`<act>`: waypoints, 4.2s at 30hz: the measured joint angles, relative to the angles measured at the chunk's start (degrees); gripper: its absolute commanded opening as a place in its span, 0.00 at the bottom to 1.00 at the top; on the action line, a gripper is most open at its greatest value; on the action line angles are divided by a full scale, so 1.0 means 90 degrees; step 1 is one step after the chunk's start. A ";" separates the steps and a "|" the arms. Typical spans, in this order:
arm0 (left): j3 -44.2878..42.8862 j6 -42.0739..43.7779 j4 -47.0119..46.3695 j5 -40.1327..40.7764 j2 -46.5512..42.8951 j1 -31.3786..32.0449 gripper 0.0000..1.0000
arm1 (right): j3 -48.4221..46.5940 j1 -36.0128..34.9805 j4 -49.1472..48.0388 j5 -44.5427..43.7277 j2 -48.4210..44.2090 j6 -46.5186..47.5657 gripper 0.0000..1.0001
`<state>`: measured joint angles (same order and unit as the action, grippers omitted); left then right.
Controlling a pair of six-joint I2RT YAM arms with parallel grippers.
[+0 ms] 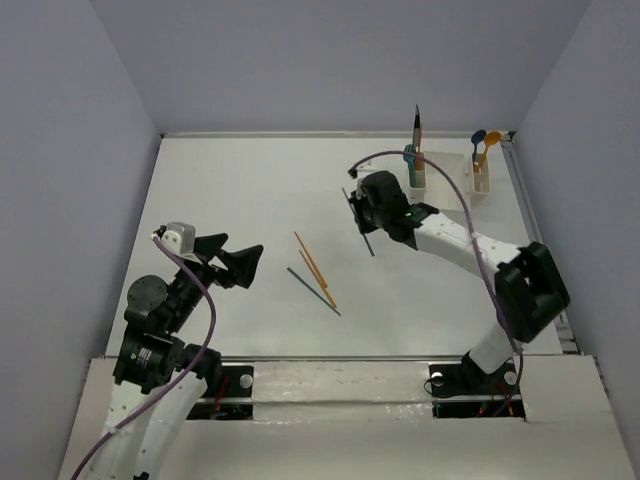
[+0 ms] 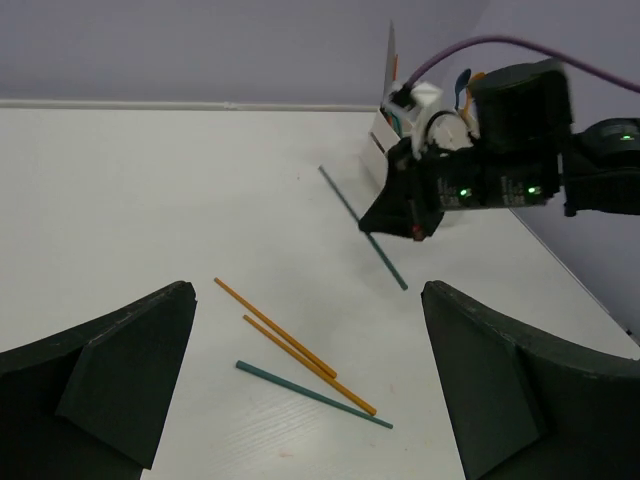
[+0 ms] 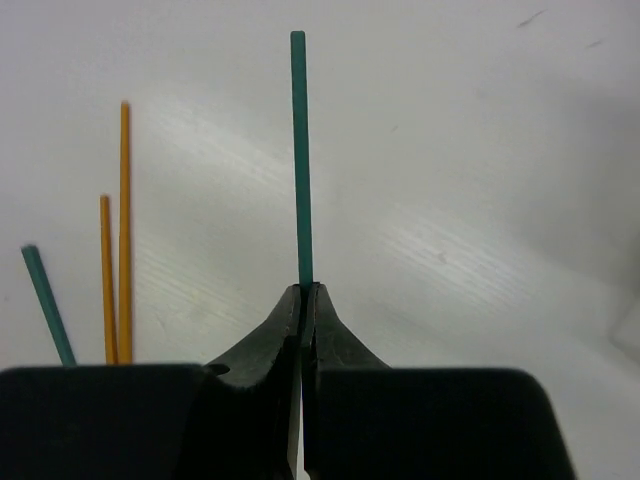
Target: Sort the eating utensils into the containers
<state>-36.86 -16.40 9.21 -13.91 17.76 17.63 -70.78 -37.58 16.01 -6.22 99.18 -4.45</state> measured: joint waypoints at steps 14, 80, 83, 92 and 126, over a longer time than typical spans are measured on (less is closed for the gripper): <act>0.0000 0.0000 0.0000 0.0002 -0.0124 0.0032 0.99 | 0.1962 0.3036 -0.4318 -0.2395 -0.3155 -0.0687 0.00; 0.0000 0.0000 0.0005 0.0061 -0.0124 0.0170 0.99 | 0.0466 0.1829 -0.3099 0.0442 -0.1627 -0.0942 0.57; 0.0000 0.0000 0.0002 0.0083 -0.0119 0.0170 0.99 | 0.0284 0.0869 -0.2560 0.0899 -0.1015 -0.0831 0.52; 0.0000 0.0000 0.0002 0.0092 -0.0092 0.0121 0.99 | -0.1047 -0.0860 -0.0675 0.1037 0.1166 -0.0483 0.27; 0.0000 0.0000 0.0002 0.0046 -0.0022 0.0112 0.99 | -0.1615 -0.1311 0.0508 0.0063 0.2251 -0.0583 0.28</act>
<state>-36.86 -16.40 9.23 -13.50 17.56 18.63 -85.32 -49.39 20.58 -5.65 119.44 -9.69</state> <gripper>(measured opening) 0.988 0.281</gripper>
